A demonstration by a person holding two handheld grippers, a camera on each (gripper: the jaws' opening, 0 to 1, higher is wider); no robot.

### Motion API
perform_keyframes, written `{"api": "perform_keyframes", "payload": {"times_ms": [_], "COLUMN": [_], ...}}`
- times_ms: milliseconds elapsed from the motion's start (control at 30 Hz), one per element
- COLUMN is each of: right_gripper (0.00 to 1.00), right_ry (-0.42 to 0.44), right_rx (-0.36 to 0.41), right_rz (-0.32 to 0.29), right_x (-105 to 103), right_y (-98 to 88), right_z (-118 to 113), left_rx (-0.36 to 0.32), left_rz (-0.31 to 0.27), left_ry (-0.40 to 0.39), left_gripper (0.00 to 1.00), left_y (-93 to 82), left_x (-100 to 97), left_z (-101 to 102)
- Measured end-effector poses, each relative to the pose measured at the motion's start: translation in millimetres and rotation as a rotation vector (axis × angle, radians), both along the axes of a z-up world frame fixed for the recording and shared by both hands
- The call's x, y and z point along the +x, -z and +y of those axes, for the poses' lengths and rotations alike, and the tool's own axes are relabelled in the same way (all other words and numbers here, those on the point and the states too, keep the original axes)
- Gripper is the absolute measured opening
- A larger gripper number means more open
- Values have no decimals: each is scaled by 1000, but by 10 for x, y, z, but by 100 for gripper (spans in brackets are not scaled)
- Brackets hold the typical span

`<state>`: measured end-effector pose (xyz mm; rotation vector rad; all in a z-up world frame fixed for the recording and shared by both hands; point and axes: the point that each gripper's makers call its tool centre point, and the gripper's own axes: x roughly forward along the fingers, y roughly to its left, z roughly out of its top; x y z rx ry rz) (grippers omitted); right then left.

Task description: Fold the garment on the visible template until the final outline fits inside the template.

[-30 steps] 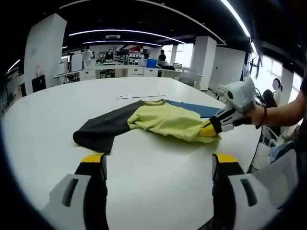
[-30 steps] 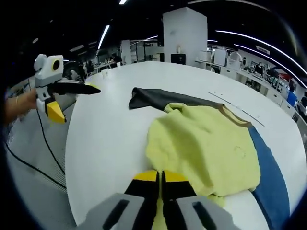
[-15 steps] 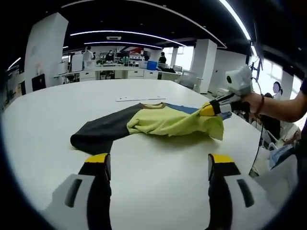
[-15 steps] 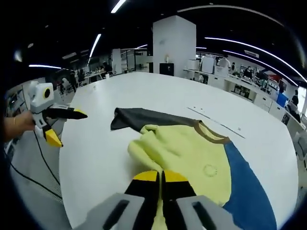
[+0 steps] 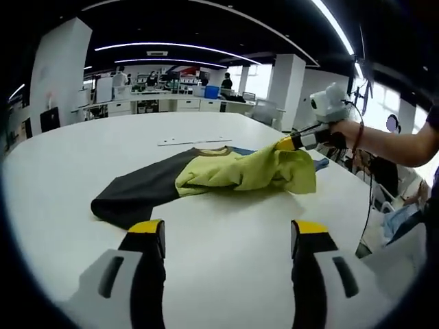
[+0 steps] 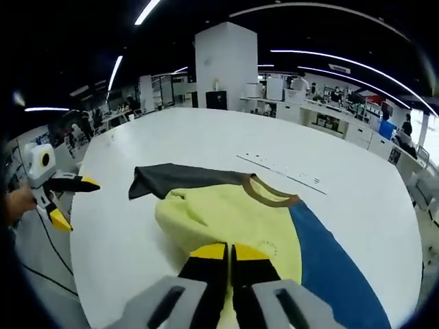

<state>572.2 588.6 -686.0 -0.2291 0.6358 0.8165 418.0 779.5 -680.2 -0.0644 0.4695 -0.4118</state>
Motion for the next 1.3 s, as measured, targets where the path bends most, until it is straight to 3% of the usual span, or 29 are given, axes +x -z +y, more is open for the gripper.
{"api": "perform_keyframes", "payload": {"times_ms": [200, 567, 1033, 1133, 1200, 1300], "right_gripper": [0, 0, 0, 0, 0, 4], "right_ry": [53, 112, 152, 178, 240, 274], "right_rx": [5, -59, -99, -74, -20, 35], "right_rz": [42, 111, 199, 223, 264, 262], "right_x": [118, 235, 189, 174, 180, 222], "right_y": [138, 468, 811, 835, 815, 718], "right_z": [-79, -248, -355, -367, -379, -408], "left_rx": [-8, 12, -5, 1, 1, 6], "left_rz": [3, 8, 16, 20, 20, 22], "left_ry": [6, 14, 21, 23, 21, 24], "left_gripper": [68, 66, 61, 60, 60, 59], "left_y": [13, 63, 75, 85, 83, 82], "left_x": [63, 147, 217, 226, 239, 271], "left_z": [-73, -174, -253, -258, -266, -290]}}
